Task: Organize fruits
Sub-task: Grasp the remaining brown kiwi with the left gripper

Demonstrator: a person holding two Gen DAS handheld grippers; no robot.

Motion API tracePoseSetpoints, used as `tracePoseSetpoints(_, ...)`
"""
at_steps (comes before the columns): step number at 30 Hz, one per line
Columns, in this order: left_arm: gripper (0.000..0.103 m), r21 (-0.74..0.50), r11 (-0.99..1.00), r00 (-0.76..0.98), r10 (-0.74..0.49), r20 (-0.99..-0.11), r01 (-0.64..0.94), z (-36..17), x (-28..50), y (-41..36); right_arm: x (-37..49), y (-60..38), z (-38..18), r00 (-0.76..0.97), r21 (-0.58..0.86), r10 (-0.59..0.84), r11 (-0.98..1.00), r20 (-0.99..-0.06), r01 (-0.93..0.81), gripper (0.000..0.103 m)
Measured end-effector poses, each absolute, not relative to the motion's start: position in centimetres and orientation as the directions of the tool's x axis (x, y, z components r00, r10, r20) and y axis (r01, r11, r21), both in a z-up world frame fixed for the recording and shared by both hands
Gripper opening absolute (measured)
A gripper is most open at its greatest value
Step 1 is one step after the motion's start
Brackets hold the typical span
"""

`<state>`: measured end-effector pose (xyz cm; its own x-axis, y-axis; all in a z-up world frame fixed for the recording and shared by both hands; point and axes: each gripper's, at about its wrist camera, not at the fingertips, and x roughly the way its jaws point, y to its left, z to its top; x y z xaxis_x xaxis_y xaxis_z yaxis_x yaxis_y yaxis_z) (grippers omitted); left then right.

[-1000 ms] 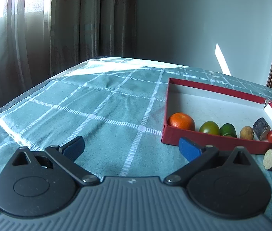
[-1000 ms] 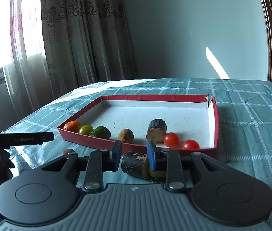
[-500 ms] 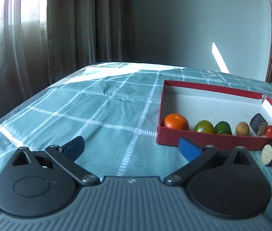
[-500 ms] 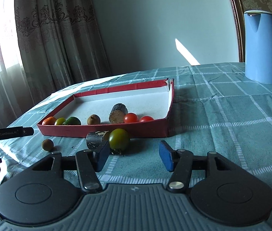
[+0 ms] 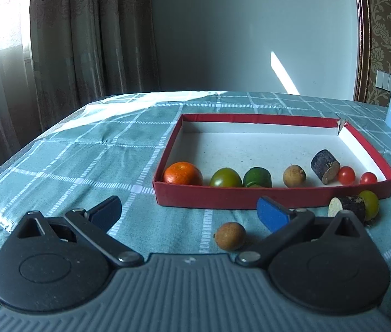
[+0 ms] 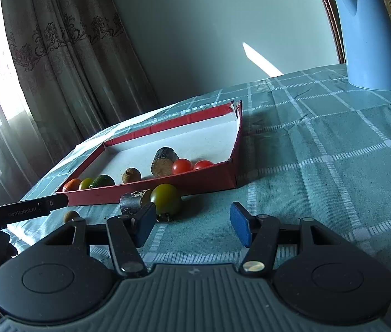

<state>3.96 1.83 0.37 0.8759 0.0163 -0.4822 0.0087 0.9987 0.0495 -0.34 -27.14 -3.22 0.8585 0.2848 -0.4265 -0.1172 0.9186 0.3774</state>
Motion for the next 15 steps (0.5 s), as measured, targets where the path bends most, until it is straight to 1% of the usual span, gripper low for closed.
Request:
tracePoseSetpoints(5, 0.103, 0.063, 0.998, 0.868, 0.010, -0.496, 0.024, -0.3, 4.3, 1.2, -0.3, -27.2, -3.3, 0.857, 0.390, 0.293, 0.913, -0.424, -0.120, 0.059)
tracePoseSetpoints(10, 0.103, 0.042, 0.999, 0.846, 0.000, -0.533, 0.026, -0.8, 5.2, 1.5, -0.3, -27.4, -3.4, 0.857, 0.399, 0.299, 0.909, -0.421, -0.121, 0.059)
tracePoseSetpoints(11, 0.101, 0.038, 0.999, 0.842, -0.001, -0.540, 0.026, -0.9, 5.4, 1.5, -0.3, -27.4, -3.4, 0.856, 0.403, 0.301, 0.907, -0.420, -0.122, 0.059)
tracePoseSetpoints(13, 0.093, 0.036, 0.999, 0.835, -0.003, -0.551, 0.027, -1.0, 5.6, 1.6, -0.3, -27.4, -3.4, 0.855, 0.407, 0.304, 0.905, -0.421, -0.121, 0.059)
tracePoseSetpoints(15, 0.087, 0.030, 0.999, 0.827, -0.009, -0.563, 0.032, -1.2, 5.7, 1.7, -0.3, -27.5, -3.5, 0.855, 0.410, 0.305, 0.904, -0.419, -0.122, 0.059)
